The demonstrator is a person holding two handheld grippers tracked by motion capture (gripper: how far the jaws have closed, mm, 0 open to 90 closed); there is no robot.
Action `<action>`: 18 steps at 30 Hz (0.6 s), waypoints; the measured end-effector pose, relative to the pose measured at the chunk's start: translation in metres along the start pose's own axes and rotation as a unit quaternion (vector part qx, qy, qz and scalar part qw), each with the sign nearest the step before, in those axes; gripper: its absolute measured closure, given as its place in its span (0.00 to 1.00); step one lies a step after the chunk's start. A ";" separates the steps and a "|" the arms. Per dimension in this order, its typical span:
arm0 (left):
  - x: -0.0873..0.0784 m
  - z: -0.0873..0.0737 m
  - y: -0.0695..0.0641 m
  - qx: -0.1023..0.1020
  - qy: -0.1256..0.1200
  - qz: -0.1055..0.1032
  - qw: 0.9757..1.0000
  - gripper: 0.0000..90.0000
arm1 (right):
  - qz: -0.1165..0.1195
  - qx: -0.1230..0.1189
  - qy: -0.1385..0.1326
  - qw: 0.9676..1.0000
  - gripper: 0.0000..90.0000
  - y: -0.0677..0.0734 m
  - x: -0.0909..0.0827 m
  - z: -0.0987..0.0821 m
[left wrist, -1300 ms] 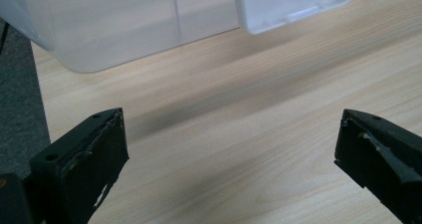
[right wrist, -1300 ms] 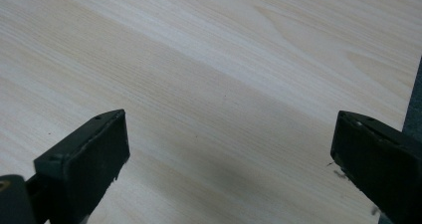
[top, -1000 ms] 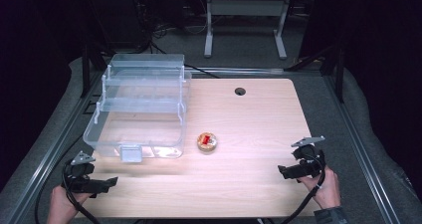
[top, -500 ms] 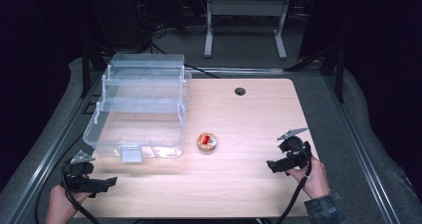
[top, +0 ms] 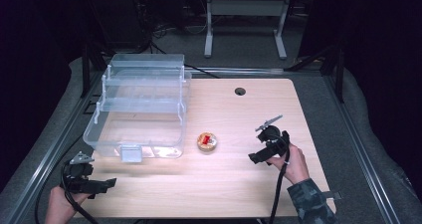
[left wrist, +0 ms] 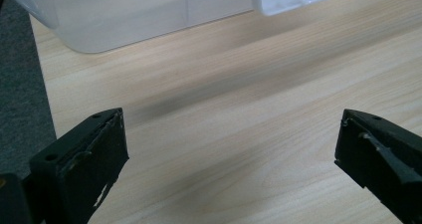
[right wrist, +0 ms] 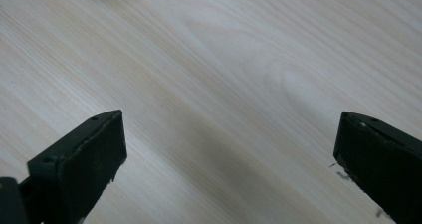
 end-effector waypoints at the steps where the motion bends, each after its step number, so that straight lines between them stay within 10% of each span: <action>1: 0.000 0.000 0.000 0.000 -0.001 0.000 1.000 0.00 | -0.003 -0.004 0.002 1.000 0.00 0.002 0.002 0.004; 14: 0.005 -0.001 -0.001 0.000 0.006 -0.005 1.000 0.00 | 0.015 -0.055 0.031 0.998 0.00 0.033 0.030 0.053; 15: 0.005 -0.001 -0.002 -0.001 0.007 -0.005 1.000 0.00 | 0.056 -0.050 0.011 0.997 0.00 0.041 0.035 0.060; 18: 0.005 -0.003 -0.001 -0.001 0.010 -0.004 1.000 0.00 | 0.033 -0.065 0.026 0.997 0.00 0.047 0.042 0.072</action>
Point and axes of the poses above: each handheld gripper's, and its own axes: x roughly forward along the jaws, z roughly out of its top, y roughly to its left, the point moved 8 cm from there along x, roughly forward along the jaws, and after that the axes turned 1 degree about x, right-handed, at the moved point
